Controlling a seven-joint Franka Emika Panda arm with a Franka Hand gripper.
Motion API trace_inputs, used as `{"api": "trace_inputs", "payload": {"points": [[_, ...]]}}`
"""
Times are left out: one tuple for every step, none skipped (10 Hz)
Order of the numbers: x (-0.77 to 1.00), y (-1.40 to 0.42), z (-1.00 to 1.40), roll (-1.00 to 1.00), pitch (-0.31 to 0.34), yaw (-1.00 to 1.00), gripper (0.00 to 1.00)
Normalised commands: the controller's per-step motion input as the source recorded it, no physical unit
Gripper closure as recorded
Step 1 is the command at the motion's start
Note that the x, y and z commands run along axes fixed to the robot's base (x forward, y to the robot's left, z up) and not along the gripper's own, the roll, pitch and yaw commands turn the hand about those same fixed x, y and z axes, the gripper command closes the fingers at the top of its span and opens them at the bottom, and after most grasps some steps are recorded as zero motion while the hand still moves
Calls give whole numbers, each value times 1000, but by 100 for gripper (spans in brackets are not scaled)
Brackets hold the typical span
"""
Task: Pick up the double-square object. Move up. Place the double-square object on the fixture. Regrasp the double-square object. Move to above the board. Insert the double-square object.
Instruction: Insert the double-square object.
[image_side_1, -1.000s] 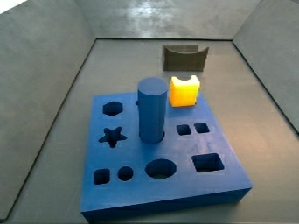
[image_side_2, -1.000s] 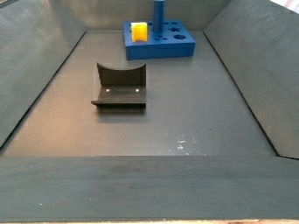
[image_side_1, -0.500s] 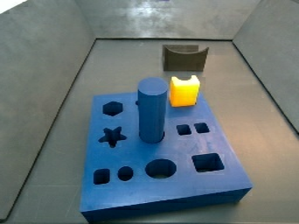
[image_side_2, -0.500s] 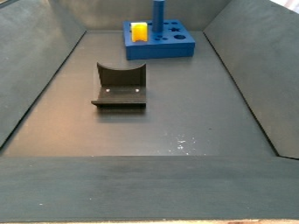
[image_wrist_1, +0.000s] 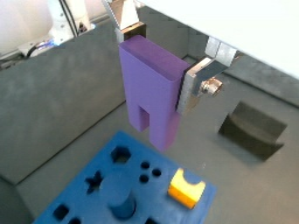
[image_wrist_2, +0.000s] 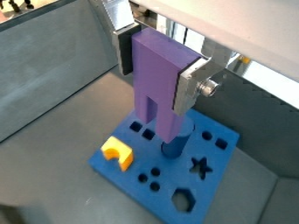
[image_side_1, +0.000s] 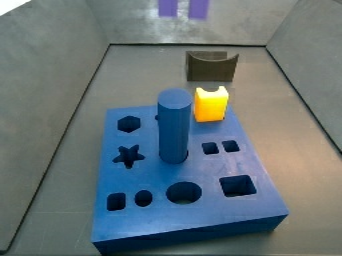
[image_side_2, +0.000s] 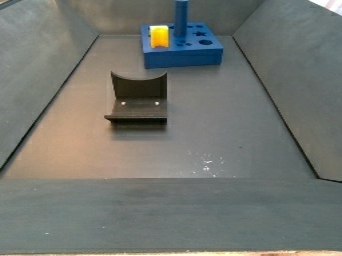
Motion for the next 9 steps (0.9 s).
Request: {"api": "trace_inputs", "payload": {"points": [[874, -317, -349, 43, 49, 254, 100], [826, -66, -246, 29, 60, 400, 100], [763, 0, -137, 3, 47, 509, 100], [771, 0, -114, 0, 40, 500, 100], [817, -83, -166, 17, 36, 420, 100], [831, -220, -249, 36, 39, 366, 100], [871, -411, -306, 96, 59, 160, 100], [917, -437, -357, 141, 114, 0, 100], [923, -397, -426, 169, 127, 0, 100]]}}
